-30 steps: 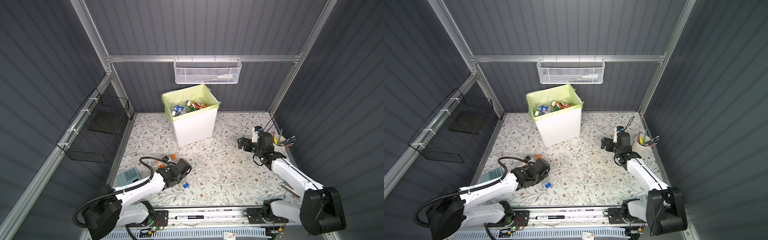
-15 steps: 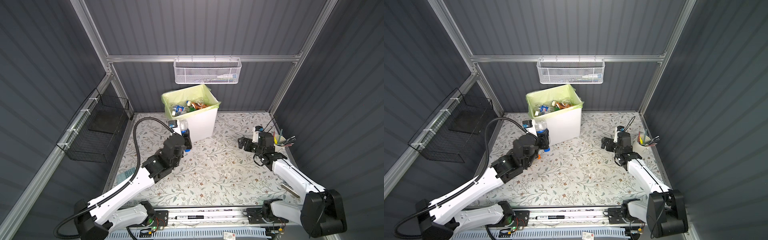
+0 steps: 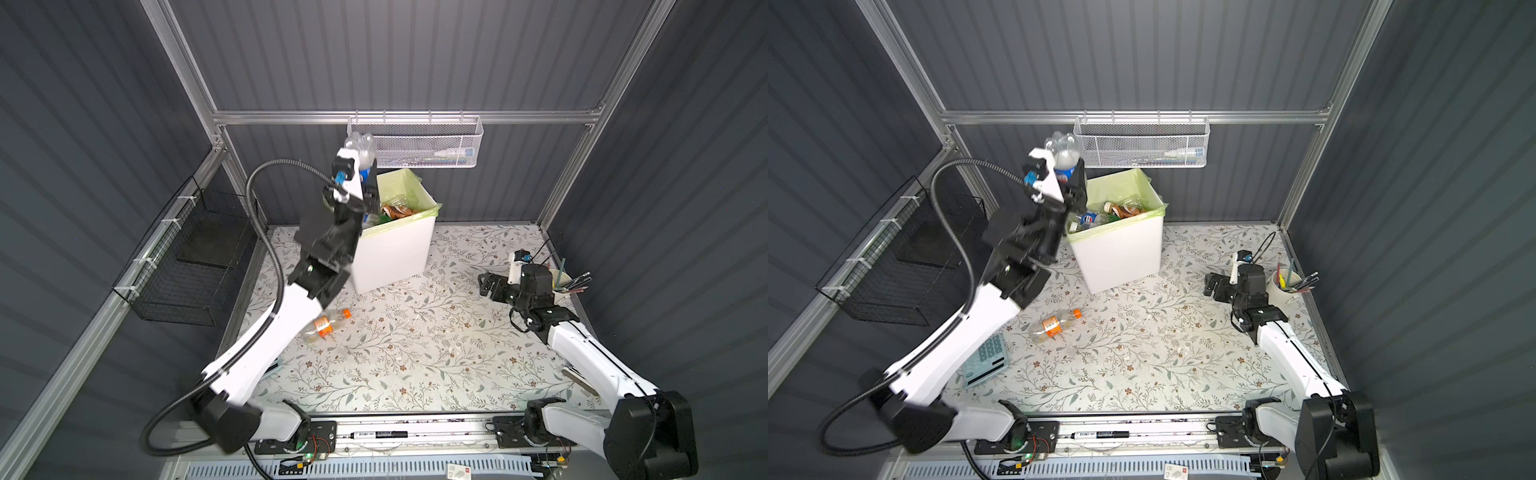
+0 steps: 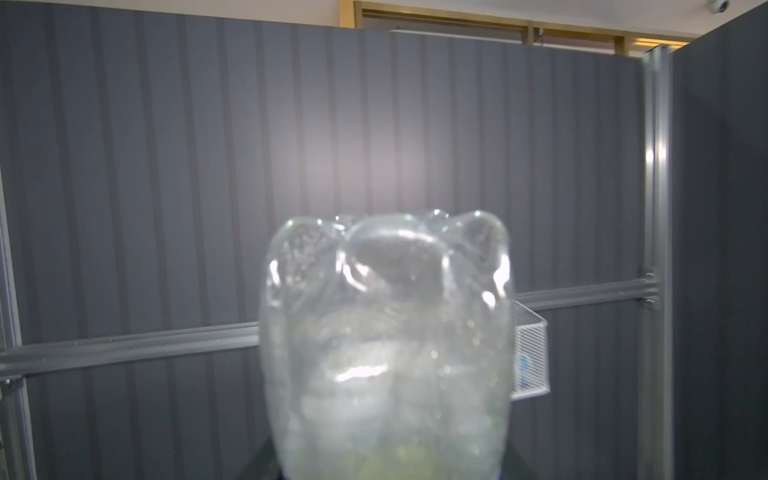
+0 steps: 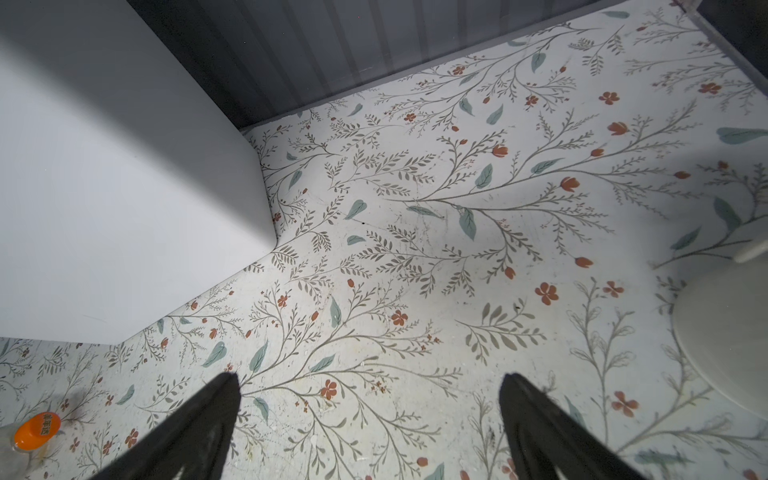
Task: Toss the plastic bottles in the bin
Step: 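Lift the Pepsi bottle with the left gripper over the bin and release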
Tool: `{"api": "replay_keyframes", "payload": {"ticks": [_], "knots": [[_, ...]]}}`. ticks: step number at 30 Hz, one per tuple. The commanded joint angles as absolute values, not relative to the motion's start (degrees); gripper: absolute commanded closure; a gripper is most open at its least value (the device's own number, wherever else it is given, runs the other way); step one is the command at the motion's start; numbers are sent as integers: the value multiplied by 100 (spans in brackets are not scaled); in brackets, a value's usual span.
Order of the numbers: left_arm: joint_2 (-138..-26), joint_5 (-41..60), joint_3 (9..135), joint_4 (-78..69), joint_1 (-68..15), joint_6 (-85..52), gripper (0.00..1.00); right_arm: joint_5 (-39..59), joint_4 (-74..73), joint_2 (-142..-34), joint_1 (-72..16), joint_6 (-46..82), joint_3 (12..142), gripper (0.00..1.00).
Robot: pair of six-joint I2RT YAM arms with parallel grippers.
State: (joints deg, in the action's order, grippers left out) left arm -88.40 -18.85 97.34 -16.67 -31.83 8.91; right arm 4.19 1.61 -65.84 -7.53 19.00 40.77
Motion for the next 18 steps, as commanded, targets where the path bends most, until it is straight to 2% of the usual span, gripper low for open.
{"api": "replay_keyframes", "payload": {"ticks": [1, 2, 3, 4, 6, 12, 18], "knots": [[-10047, -983, 11323, 989, -2865, 309, 29, 393, 288, -6451, -730, 1778, 4260, 1], [-10348, -998, 11790, 1450, -2865, 294, 21, 355, 312, -6443, -725, 1756, 4246, 1], [-10600, -1086, 12166, 1848, -2865, 244, 4, 333, 316, -6448, -716, 1749, 4229, 1], [-10733, -1163, 12373, 2104, -2864, 200, 0, 320, 316, -6428, -707, 1741, 4193, 1], [-10688, -1192, 12326, 2179, -2865, 218, 0, 319, 298, -6232, -694, 1740, 4122, 1], [-9339, -1387, 10302, 568, -2865, 110, 0, 316, 286, -6288, -668, 1742, 4062, 1], [-8808, -1873, 9812, 966, -2864, 209, 0, 337, 266, -6370, -668, 1745, 4071, 1]]}}
